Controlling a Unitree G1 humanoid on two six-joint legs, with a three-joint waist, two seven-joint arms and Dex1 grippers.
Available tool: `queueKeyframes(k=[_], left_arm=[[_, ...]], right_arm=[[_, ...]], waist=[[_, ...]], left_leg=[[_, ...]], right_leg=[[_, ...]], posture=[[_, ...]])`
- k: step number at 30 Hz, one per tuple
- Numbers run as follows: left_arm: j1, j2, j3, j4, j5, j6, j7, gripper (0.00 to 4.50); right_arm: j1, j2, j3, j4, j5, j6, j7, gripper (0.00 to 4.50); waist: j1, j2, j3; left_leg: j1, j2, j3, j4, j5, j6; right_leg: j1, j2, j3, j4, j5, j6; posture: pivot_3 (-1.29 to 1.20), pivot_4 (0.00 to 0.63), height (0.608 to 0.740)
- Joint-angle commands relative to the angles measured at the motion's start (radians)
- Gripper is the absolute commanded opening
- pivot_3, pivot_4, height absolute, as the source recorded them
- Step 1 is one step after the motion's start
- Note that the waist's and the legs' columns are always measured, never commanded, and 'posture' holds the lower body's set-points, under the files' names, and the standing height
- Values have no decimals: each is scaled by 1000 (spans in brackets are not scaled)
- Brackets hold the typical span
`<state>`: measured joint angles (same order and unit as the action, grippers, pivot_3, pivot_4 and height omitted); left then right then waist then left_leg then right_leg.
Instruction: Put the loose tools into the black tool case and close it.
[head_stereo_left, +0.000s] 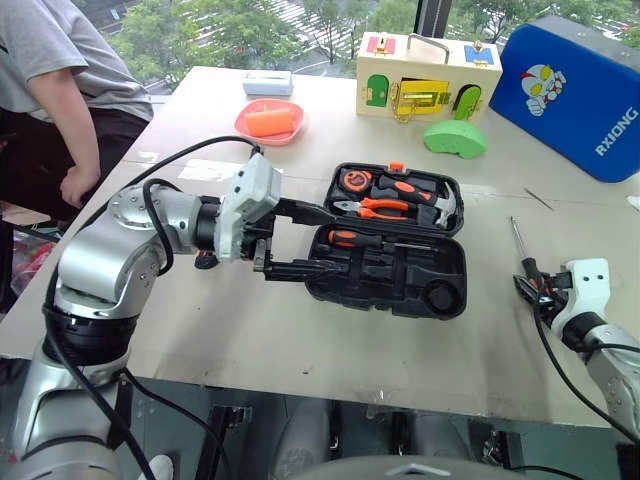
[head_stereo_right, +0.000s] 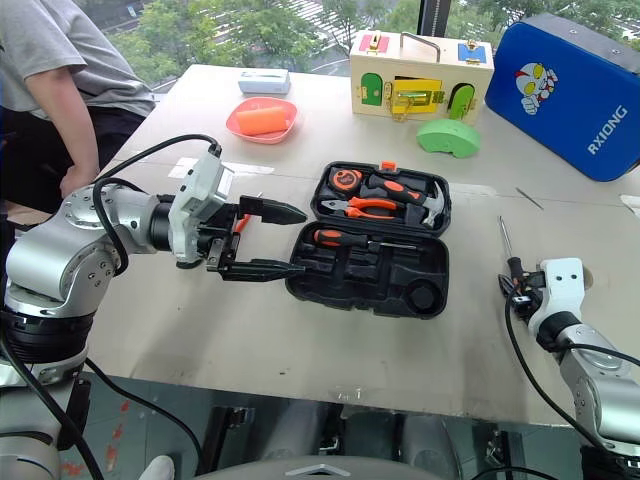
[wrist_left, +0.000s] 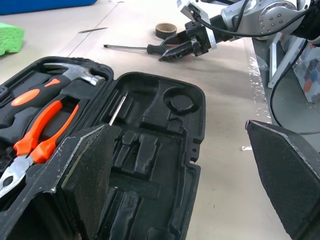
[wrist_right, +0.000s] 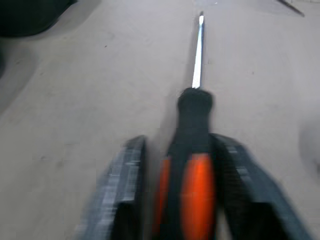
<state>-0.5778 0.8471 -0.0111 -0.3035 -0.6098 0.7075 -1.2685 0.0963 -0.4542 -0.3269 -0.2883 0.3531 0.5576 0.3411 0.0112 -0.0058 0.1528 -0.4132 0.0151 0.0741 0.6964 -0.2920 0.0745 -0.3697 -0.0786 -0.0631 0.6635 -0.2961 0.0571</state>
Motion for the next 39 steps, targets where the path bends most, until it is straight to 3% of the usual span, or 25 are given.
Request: queueKeyframes(k=[1,7,12,18,23,39], left_arm=[[-13,13,14,-20,-17,-11,-3,4500],[-3,32,29,-17,-12,-16,-1,4500],[50,73,49,-10,6,-38,1,4500],[104,87,65,-53,-2,-40,32,4500],[133,88,83,-93,-11,-34,73,4500],[170,100,112,-121,-26,-40,112,4500]], right_arm=[[-17,-6,-28,-54,10,23,-23,539],[-113,-131,-15,-121,82,23,136,539],[-392,-330,199,-106,187,19,554,539],[-627,-328,492,53,65,-70,778,539],[-689,-282,622,220,-87,-203,814,539],[-695,-213,599,454,-163,-308,836,539]], waist=[[0,0,0],[-5,4,2],[-24,7,4],[-15,4,5],[-9,3,5],[-19,3,5]], left_leg=[[0,0,0,0,0,0],[0,0,2,0,0,0],[1,1,0,0,0,0],[-3,0,-2,-1,0,0],[-3,-1,-1,0,0,0],[-2,-1,-1,1,0,0]], right_leg=[[0,0,0,0,0,0],[-1,0,0,0,0,0],[-1,2,0,1,0,0],[-3,1,2,-2,0,0],[-3,-2,1,-1,0,0],[-2,-1,-3,0,0,0]], posture=[[0,150,735],[0,150,735],[0,150,735],[0,150,735],[0,150,735],[0,150,735]])
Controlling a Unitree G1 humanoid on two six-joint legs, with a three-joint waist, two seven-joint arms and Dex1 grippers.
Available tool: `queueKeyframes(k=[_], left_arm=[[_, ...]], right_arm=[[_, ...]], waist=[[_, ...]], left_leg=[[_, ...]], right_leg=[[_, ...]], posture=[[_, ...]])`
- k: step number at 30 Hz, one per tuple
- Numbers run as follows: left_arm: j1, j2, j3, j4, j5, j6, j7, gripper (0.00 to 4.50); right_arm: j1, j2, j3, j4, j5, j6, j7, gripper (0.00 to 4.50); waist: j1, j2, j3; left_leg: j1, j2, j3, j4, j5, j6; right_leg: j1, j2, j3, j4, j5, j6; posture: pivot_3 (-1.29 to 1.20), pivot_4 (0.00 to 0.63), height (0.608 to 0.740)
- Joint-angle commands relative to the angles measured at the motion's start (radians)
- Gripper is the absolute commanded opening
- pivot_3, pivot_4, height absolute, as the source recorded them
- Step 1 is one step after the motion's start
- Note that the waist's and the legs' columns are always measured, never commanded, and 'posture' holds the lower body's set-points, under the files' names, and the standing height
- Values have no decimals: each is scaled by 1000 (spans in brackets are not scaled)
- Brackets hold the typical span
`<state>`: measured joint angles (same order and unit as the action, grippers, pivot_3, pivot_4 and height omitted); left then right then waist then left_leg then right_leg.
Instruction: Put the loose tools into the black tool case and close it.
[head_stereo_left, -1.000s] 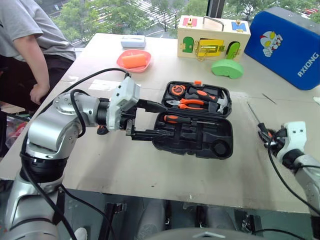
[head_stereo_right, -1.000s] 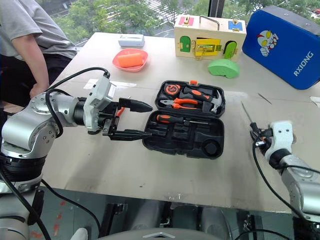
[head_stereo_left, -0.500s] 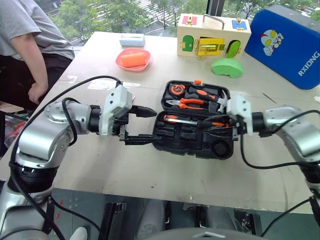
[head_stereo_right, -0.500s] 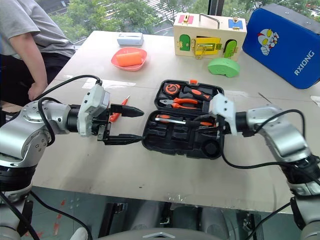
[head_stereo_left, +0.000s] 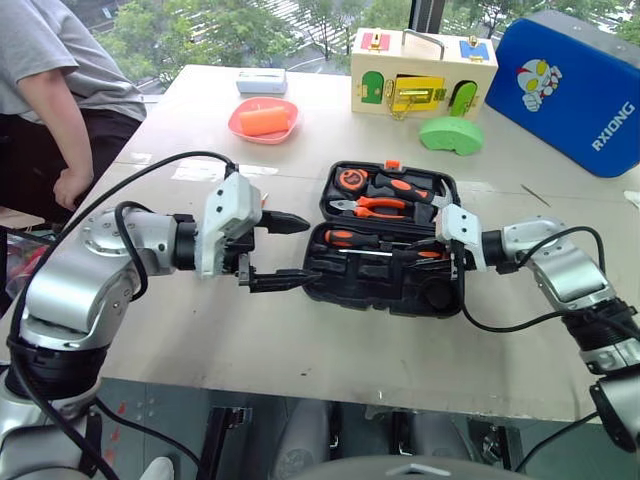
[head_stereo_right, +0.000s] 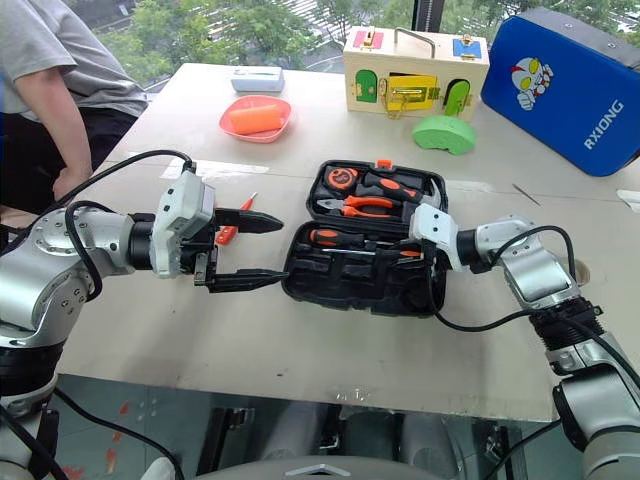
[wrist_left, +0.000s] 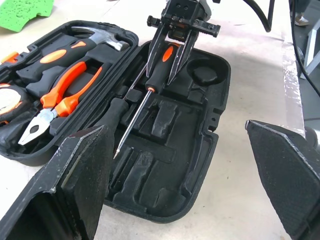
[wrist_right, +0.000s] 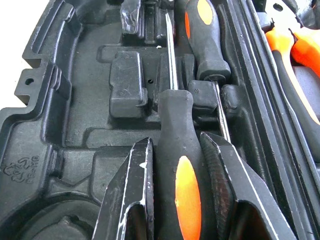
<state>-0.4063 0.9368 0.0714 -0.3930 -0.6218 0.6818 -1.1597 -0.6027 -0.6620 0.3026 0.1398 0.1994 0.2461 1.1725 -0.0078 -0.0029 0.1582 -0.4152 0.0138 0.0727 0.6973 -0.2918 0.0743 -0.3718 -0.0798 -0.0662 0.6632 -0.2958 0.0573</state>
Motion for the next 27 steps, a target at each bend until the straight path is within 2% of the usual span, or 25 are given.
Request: queueKeyframes(k=[1,27], left_arm=[[-2,10,29,-30,-13,-16,4,4500],[-24,-4,0,13,11,-66,-3,4500]], right_arm=[[4,-2,-36,33,-4,7,3,539],[1,-27,-56,108,-46,-94,45,539]], waist=[[0,0,0],[0,0,0]], left_leg=[[0,0,0,0,0,0],[0,0,-1,2,0,0]], right_leg=[[0,0,0,0,0,0],[2,0,-1,0,0,0]], posture=[[0,150,735],[0,150,735]])
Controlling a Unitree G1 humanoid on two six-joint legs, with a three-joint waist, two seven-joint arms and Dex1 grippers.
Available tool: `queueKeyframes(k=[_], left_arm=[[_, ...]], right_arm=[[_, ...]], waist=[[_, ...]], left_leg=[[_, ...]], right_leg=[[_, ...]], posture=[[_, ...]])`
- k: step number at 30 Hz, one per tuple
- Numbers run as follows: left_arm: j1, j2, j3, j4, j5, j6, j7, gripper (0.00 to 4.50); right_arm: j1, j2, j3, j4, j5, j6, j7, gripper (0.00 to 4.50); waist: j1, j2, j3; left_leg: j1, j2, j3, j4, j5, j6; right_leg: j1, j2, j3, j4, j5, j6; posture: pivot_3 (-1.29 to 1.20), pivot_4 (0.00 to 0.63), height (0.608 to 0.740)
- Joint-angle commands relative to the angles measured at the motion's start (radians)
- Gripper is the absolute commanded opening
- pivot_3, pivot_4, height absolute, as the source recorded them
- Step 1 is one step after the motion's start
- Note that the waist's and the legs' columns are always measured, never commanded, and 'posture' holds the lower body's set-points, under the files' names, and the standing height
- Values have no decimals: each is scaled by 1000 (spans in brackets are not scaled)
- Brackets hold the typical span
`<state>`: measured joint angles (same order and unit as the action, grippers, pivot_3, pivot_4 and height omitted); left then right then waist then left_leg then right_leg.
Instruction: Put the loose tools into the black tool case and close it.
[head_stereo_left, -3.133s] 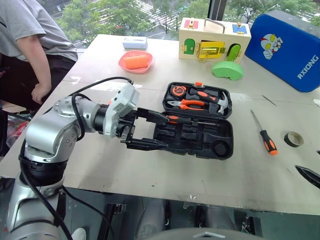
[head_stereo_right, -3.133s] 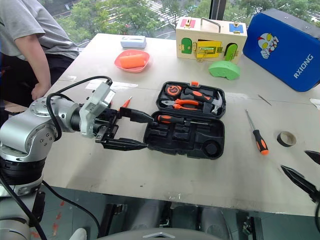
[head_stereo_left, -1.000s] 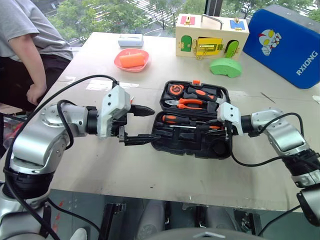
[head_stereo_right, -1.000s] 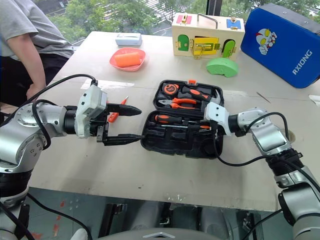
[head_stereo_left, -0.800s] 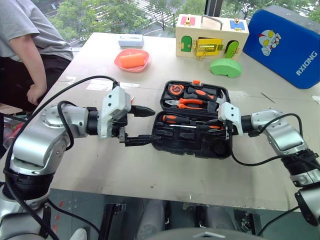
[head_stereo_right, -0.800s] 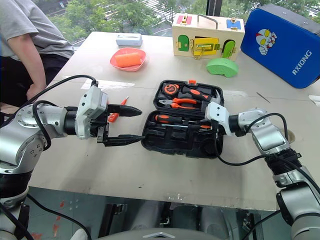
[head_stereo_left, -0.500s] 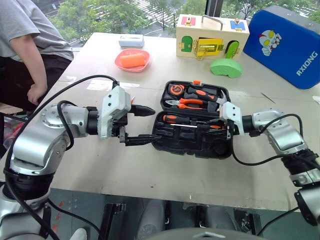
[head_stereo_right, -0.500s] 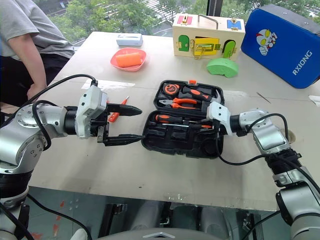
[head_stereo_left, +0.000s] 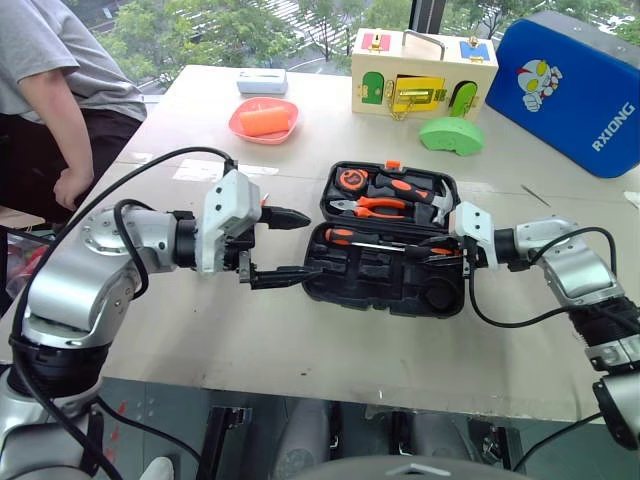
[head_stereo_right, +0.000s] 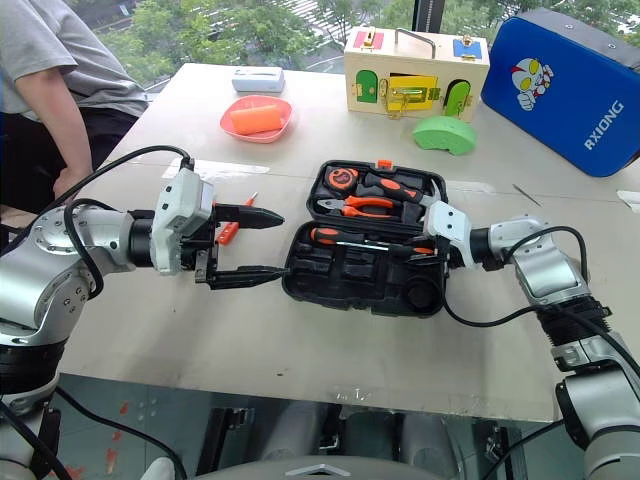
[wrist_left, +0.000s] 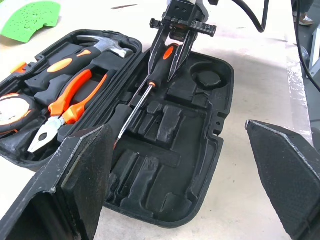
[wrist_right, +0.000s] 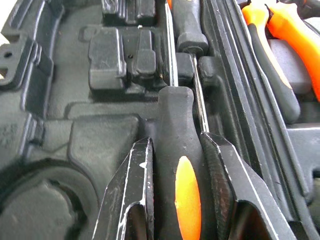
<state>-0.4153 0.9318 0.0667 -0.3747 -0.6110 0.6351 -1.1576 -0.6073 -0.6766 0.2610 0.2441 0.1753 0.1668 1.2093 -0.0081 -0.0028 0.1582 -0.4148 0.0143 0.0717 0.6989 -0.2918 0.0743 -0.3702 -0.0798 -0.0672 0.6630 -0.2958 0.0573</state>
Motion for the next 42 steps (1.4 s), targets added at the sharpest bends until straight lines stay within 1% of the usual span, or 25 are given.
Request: queueKeyframes(k=[1,5,8,12,18,20,21,22,24,25,26,30,32,34,35,37,38,39,42], left_arm=[[-17,1,4,-4,2,-21,-5,4500],[-25,-2,-2,0,4,-22,-2,4500],[-30,-4,-6,5,7,-25,-2,4500],[-33,-7,-11,7,7,-28,1,4500],[-38,-8,-14,7,9,-28,2,4500],[-41,-7,-14,9,9,-27,2,4500],[-42,-6,-14,11,10,-27,2,4500],[-42,-5,-13,11,10,-27,2,4500],[-43,-3,-13,13,12,-26,2,4500],[-42,-3,-13,14,13,-27,2,4500],[-42,-2,-12,15,13,-26,2,4500],[-43,-4,-14,16,14,-26,5,4500],[-45,-5,-16,20,16,-27,5,4500],[-45,-6,-18,23,18,-28,4,4500],[-46,-6,-19,23,20,-29,3,4500],[-47,-7,-20,27,23,-32,0,4500],[-47,-6,-21,27,24,-32,0,4500],[-48,-6,-21,27,24,-32,0,4500],[-46,-5,-21,26,26,-33,-1,4500]], right_arm=[[6,-10,-16,-6,-17,-17,11,539],[10,0,-39,-99,40,28,30,539],[6,-9,-27,-120,23,57,28,539],[8,-8,-33,-115,12,95,8,539],[15,-6,-28,-75,-9,85,3,539],[20,-9,-28,-74,-7,67,16,1572],[23,-11,-26,-76,-6,60,24,1843],[28,-12,-30,-83,1,59,29,2397],[20,7,-55,-108,34,90,17,2817],[11,20,-71,-127,59,118,12,3186],[2,31,-85,-146,84,150,10,3700],[-21,66,-91,-217,123,227,-15,3700],[-24,79,-84,-224,123,238,-26,3104],[-27,97,-72,-210,109,231,-42,2349],[-26,104,-63,-198,98,219,-46,1779],[-24,112,-48,-176,74,194,-51,966],[-22,114,-37,-163,56,172,-53,417],[-21,115,-30,-153,44,157,-54,21],[-13,125,-5,-115,3,117,-64,21]], waist=[[0,0,0],[0,0,0],[-1,0,0],[-2,0,0],[-1,0,0],[-1,0,0],[-1,0,0],[-1,0,0],[-1,0,0],[-2,0,0],[-3,0,0],[-5,1,1],[-3,1,1],[0,1,1],[1,1,1],[0,1,1],[-1,1,1],[-1,1,1],[-3,1,1]], left_leg=[[0,0,0,0,0,0],[0,0,0,0,0,0],[0,0,0,0,0,0],[0,0,0,0,0,0],[0,0,0,0,0,0],[0,0,0,0,0,0],[0,0,0,0,0,0],[0,0,0,0,0,0],[0,0,0,0,0,0],[0,0,0,0,0,0],[0,0,0,-1,0,0],[0,1,0,0,0,0],[0,0,0,0,0,0],[0,0,0,0,0,0],[0,0,0,0,0,0],[-1,0,0,0,0,0],[-1,0,0,-1,0,0],[-1,0,0,-1,0,0],[-1,0,0,-1,0,0]], right_leg=[[0,0,0,0,0,0],[0,0,0,0,0,0],[0,0,0,0,0,0],[0,0,0,0,0,0],[0,0,0,0,0,0],[0,0,0,0,0,0],[0,0,0,0,0,0],[0,0,0,0,0,0],[0,0,0,-1,0,0],[0,0,0,-1,0,0],[0,0,0,-1,0,0],[0,0,0,0,0,0],[0,0,0,0,0,0],[0,0,0,0,0,0],[0,0,0,0,0,0],[0,0,0,0,0,0],[-1,0,0,0,0,0],[-1,0,0,0,0,0],[-1,0,0,0,0,0]], posture=[[0,150,735],[0,150,735],[0,150,735],[0,150,735],[0,150,735],[0,150,735],[0,150,735],[0,150,735],[0,150,735],[0,150,735],[0,150,735],[0,150,735],[0,150,735],[0,150,735],[0,150,735],[0,150,735],[0,150,735],[0,150,735],[0,150,735]])
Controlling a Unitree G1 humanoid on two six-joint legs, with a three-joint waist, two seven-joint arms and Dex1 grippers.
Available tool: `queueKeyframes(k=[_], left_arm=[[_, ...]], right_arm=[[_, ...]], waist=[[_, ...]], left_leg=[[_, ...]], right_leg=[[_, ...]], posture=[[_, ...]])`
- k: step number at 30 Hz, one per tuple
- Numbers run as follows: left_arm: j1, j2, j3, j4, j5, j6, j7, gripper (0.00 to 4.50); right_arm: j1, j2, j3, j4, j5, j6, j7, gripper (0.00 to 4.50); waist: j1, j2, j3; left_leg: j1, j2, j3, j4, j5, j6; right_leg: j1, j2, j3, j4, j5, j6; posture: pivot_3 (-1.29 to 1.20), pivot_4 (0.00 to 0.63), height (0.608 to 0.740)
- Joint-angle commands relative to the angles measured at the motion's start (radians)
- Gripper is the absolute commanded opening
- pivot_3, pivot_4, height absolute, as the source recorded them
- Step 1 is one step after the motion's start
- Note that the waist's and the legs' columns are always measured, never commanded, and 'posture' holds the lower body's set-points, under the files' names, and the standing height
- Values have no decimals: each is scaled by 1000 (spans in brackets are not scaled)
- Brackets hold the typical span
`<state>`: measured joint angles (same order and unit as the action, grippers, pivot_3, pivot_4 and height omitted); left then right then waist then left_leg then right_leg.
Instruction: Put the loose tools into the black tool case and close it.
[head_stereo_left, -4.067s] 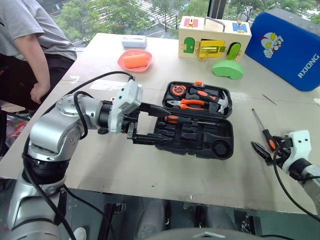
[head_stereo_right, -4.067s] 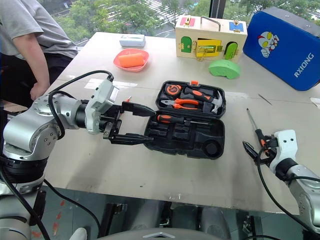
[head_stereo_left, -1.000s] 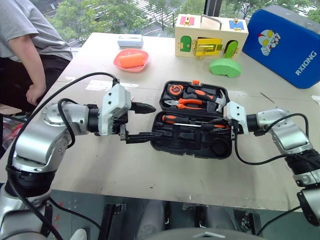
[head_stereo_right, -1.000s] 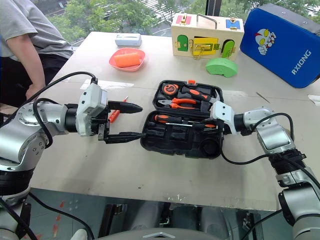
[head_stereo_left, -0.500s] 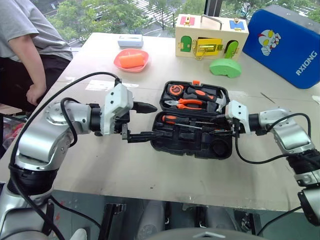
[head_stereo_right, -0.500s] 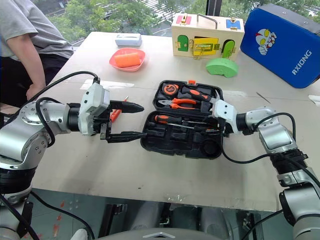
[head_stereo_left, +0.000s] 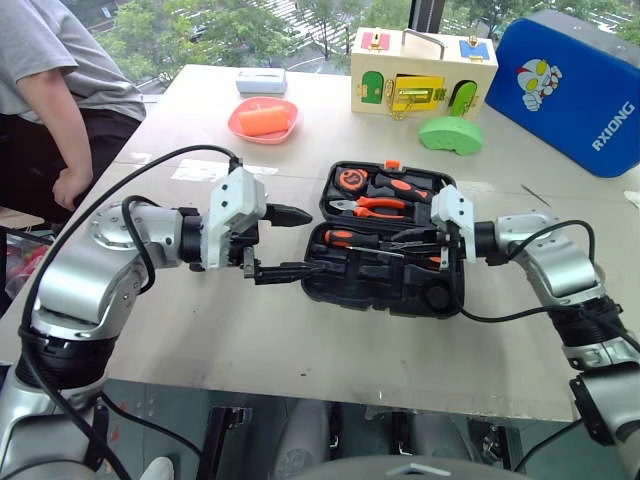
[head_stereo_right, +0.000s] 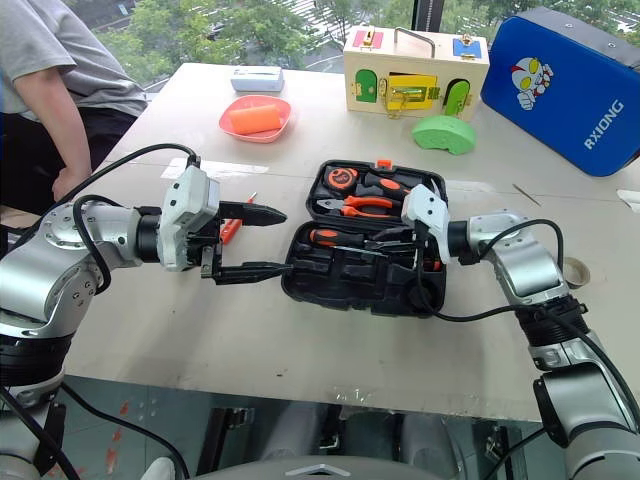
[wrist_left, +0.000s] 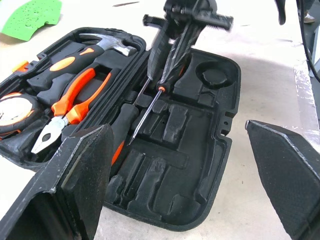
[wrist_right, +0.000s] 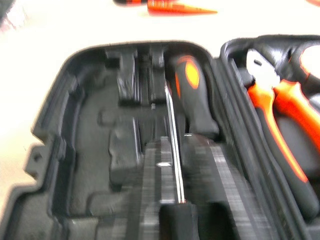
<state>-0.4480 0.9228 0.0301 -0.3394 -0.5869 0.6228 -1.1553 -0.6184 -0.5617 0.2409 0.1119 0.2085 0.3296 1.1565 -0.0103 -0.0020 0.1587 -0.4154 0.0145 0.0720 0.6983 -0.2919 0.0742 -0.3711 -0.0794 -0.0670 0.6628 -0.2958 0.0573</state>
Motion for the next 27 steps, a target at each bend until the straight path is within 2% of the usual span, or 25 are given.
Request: queueKeyframes(k=[1,6,10,17,22,27], left_arm=[[-13,4,15,-9,3,-22,-4,4500],[-11,1,13,-6,12,-28,-4,4500],[-4,0,13,-5,18,-34,-4,4500],[69,12,74,-14,9,-10,41,4500],[308,2,311,-79,-21,65,156,4500],[714,-139,681,-204,-20,122,262,4500]], right_arm=[[-1,13,23,30,-43,-51,-16,21],[23,-15,108,123,-180,-191,-21,21],[25,-9,105,158,-205,-219,-45,21],[3,36,-59,-40,62,-69,3,21],[-10,-31,-142,-226,250,77,89,21],[-35,-110,-167,-307,367,163,192,2228]], waist=[[-1,0,0],[-2,0,0],[-2,-1,-1],[-3,0,0],[-6,1,0],[-9,-1,0]], left_leg=[[0,0,0,0,0,0],[1,0,0,0,0,0],[2,0,0,0,0,0],[2,0,0,0,0,0],[0,1,0,-3,0,0],[0,-1,1,-8,0,0]], right_leg=[[0,0,0,0,0,0],[0,0,0,0,0,0],[1,0,0,1,0,0],[1,0,1,2,0,0],[-2,-3,2,-1,0,0],[-4,-7,2,-3,0,0]], posture=[[0,150,735],[0,150,735],[0,150,735],[0,150,735],[0,150,735],[0,150,735]])
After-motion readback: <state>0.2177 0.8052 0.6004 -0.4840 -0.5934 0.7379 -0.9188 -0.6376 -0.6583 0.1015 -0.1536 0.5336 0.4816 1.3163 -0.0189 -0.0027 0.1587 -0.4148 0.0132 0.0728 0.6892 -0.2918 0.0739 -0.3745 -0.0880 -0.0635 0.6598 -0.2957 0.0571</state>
